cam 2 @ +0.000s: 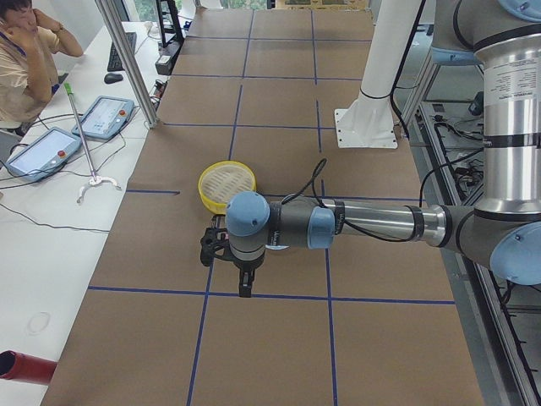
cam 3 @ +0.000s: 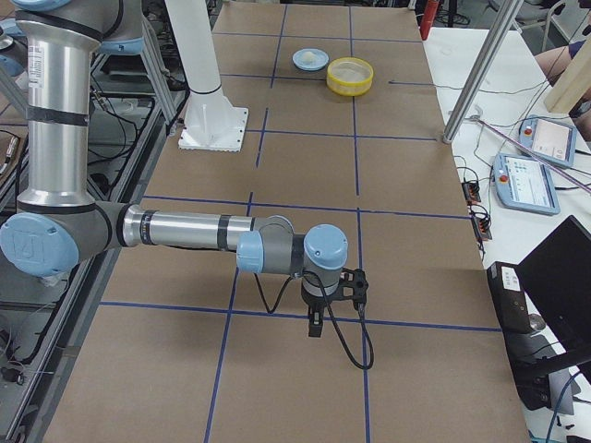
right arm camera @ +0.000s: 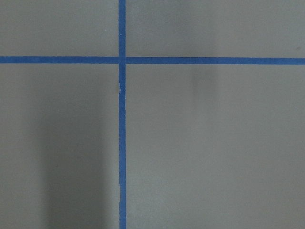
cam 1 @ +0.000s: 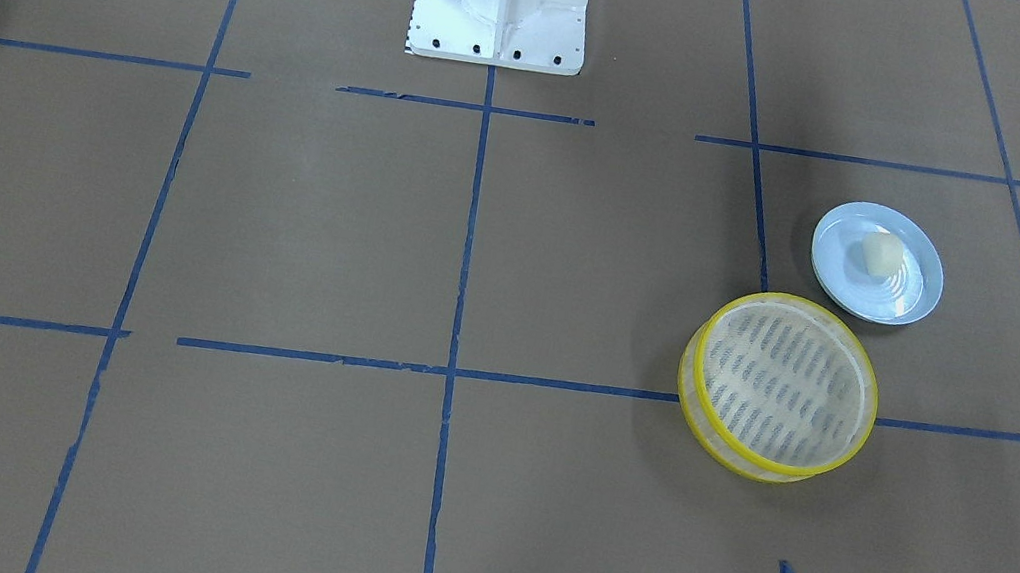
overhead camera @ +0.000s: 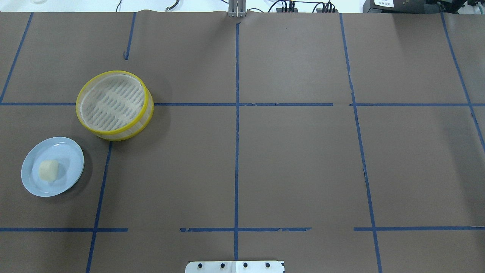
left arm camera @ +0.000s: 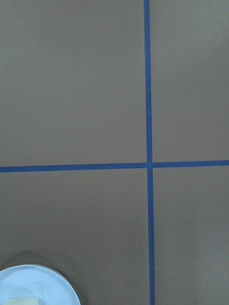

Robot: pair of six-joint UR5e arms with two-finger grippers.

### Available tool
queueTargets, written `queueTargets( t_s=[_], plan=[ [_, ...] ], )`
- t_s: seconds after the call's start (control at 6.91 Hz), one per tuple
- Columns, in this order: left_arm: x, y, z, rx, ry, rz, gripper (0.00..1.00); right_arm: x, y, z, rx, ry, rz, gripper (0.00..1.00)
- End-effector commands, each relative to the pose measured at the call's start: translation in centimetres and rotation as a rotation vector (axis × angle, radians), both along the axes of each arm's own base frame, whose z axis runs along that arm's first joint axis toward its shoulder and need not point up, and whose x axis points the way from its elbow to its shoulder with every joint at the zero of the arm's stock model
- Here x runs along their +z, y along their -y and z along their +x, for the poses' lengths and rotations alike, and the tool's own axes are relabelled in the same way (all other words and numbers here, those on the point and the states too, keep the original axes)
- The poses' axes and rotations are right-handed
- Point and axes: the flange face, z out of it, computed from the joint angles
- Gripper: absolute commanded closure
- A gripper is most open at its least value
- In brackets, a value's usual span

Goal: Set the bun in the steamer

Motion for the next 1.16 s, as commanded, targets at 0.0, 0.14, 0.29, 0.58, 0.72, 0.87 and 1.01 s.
queueTargets(
  t_s=[0.0, 0.14, 0.29, 0.58, 0.72, 0.87, 1.01],
  plan=[
    [-0.7, -0.4, -0.1, 0.000, 0.002, 0.020, 0.00, 0.0, -0.1, 0.0, 0.000, 0.000, -0.001, 0.00],
    [0.0, 0.1, 0.3, 0.009, 0.004, 0.054, 0.00, 0.0, -0.1, 0.0, 0.000, 0.000, -0.001, 0.00],
    [-0.5, 0.9, 2.2, 0.024, 0.000, 0.142, 0.00, 0.0, 0.0, 0.0, 0.000, 0.000, 0.000, 0.00],
    [-2.7, 1.6, 14.4, 0.058, -0.064, 0.076, 0.03, 0.0, -0.1, 0.0, 0.000, 0.000, -0.001, 0.00],
    [-4.4, 1.5, 17.5, -0.021, -0.089, 0.075, 0.03, 0.0, -0.1, 0.0, 0.000, 0.000, -0.001, 0.00],
    [-4.9, 0.8, 20.5, -0.031, -0.117, 0.026, 0.03, 0.0, -0.1, 0.0, 0.000, 0.000, -0.001, 0.00],
    [-5.1, -0.4, 24.5, 0.002, -0.126, -0.046, 0.10, 0.0, 0.0, 0.0, 0.000, 0.000, 0.000, 0.00]
  ],
)
